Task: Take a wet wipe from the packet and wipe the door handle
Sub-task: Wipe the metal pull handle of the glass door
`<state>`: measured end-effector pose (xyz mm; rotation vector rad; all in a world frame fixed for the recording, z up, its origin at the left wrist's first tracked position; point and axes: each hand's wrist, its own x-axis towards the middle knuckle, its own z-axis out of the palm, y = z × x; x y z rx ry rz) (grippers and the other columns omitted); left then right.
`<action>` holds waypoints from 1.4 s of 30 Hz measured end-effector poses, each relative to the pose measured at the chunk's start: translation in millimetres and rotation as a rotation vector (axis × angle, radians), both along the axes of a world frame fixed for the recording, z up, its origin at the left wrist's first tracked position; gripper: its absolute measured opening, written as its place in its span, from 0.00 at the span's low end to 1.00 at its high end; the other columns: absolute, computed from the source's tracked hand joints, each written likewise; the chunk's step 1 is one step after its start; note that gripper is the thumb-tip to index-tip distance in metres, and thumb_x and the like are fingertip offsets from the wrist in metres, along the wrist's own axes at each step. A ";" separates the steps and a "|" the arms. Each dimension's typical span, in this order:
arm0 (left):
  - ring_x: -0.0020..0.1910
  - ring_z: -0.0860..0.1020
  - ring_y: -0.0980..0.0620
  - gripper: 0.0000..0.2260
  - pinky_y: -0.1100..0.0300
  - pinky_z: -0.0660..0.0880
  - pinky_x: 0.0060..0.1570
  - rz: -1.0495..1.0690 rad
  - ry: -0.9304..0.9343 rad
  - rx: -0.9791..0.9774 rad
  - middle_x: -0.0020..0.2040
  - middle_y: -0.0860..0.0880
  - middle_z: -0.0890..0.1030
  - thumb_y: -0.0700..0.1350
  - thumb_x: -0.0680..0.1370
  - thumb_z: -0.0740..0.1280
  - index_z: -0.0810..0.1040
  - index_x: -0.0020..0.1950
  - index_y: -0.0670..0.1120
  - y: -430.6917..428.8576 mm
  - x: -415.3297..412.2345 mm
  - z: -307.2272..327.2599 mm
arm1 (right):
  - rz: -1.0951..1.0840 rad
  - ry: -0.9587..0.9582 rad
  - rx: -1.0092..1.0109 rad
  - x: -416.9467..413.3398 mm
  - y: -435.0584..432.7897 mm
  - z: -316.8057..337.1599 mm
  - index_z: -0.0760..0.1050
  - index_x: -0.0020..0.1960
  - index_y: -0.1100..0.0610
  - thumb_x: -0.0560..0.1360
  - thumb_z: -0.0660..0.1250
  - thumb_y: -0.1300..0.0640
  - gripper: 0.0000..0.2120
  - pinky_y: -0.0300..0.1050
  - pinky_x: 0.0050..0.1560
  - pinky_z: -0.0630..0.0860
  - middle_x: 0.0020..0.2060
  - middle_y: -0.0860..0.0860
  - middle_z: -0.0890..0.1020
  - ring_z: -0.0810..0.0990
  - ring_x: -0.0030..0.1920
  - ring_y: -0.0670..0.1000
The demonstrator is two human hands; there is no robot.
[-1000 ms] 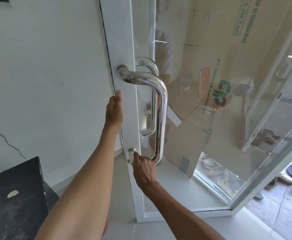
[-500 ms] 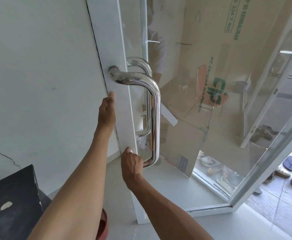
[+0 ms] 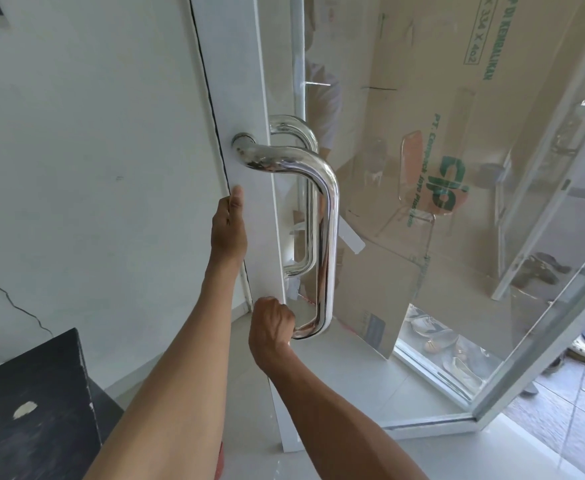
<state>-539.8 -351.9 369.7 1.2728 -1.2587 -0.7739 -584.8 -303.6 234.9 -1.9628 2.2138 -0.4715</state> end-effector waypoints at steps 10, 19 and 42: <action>0.57 0.67 0.57 0.24 0.63 0.60 0.58 -0.010 -0.002 0.006 0.57 0.55 0.68 0.58 0.83 0.50 0.70 0.70 0.44 -0.7 -0.6 0.8 | -0.076 -0.034 0.064 -3.7 1.8 17.5 0.79 0.48 0.56 0.73 0.64 0.71 0.12 0.42 0.38 0.69 0.46 0.52 0.83 0.83 0.49 0.53; 0.42 0.68 0.64 0.12 0.64 0.66 0.46 -0.012 -0.015 0.042 0.42 0.61 0.68 0.59 0.83 0.51 0.69 0.45 0.58 -0.2 2.0 0.1 | 0.211 0.516 0.019 8.8 34.5 -11.1 0.78 0.48 0.67 0.67 0.58 0.75 0.14 0.53 0.46 0.76 0.40 0.63 0.81 0.80 0.42 0.58; 0.50 0.73 0.50 0.24 0.55 0.69 0.59 -0.080 0.041 0.056 0.44 0.46 0.72 0.65 0.80 0.54 0.75 0.59 0.46 -5.0 14.1 -4.7 | 0.391 0.557 -0.096 -22.5 31.4 -19.5 0.77 0.49 0.65 0.74 0.60 0.70 0.08 0.59 0.61 0.68 0.41 0.57 0.76 0.75 0.41 0.54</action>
